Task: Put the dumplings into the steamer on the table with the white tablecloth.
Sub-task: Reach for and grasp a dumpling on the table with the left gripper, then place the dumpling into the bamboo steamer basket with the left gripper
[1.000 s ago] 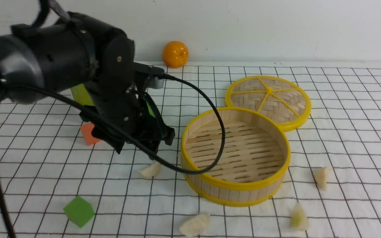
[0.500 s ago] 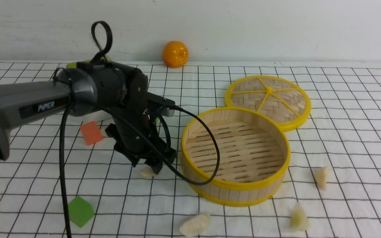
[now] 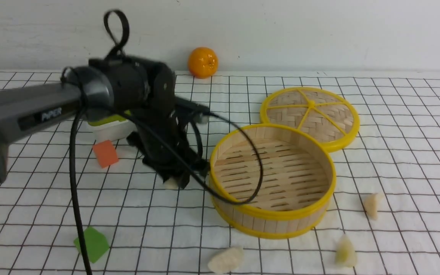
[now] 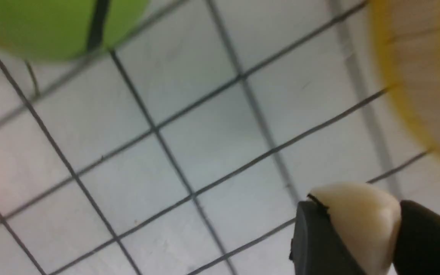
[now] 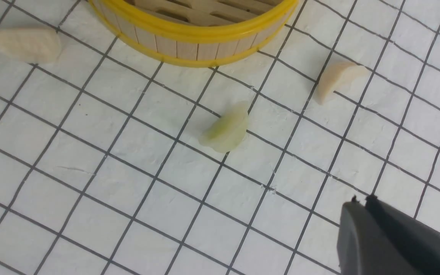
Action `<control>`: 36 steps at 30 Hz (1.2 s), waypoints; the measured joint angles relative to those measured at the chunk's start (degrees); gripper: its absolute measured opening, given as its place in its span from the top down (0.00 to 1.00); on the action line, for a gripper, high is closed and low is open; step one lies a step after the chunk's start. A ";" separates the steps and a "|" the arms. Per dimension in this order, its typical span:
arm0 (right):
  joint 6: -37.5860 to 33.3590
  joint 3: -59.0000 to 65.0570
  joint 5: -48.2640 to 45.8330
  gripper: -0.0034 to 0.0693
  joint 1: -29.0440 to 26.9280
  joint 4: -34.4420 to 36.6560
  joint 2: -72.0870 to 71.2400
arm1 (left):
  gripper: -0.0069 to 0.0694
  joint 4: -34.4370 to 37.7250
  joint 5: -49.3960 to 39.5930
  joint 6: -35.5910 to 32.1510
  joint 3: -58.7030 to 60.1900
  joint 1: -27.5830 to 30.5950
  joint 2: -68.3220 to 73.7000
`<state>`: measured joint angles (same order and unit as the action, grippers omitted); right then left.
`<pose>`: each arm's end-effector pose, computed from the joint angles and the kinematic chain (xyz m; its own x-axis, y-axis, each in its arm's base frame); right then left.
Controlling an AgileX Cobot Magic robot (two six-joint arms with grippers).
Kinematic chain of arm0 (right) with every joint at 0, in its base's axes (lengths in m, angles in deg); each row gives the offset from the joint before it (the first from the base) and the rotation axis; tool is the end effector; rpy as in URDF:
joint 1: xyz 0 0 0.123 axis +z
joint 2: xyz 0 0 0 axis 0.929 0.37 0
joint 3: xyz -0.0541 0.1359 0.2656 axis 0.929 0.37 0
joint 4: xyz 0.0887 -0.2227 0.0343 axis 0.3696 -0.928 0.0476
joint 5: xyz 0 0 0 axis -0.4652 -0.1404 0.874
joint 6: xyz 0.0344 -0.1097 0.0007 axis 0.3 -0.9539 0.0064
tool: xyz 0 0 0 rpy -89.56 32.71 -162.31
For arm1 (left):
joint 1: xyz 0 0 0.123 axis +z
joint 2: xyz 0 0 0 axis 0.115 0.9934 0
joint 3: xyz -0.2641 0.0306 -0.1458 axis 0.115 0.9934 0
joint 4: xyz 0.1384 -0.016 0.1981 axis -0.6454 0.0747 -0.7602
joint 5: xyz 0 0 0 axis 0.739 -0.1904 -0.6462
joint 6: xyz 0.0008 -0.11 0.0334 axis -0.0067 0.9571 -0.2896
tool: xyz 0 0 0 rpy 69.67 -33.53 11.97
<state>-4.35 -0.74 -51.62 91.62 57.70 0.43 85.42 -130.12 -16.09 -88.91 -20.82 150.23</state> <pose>0.1525 0.0597 0.3330 -0.7200 -0.3591 -0.5938 -0.4015 0.9135 -0.0657 0.3894 -0.2046 0.2469 -0.8036 0.4769 -0.3561 0.5105 0.8599 -0.0003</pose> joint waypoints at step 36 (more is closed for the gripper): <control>0.19 -0.02 -5.05 0.91 0.00 1.46 -10.22 | 0.15 -5.17 -8.65 23.01 -39.00 -12.64 19.73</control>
<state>-4.16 -0.76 -56.67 91.62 59.16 -9.79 80.25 -138.77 6.92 -127.91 -33.47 169.97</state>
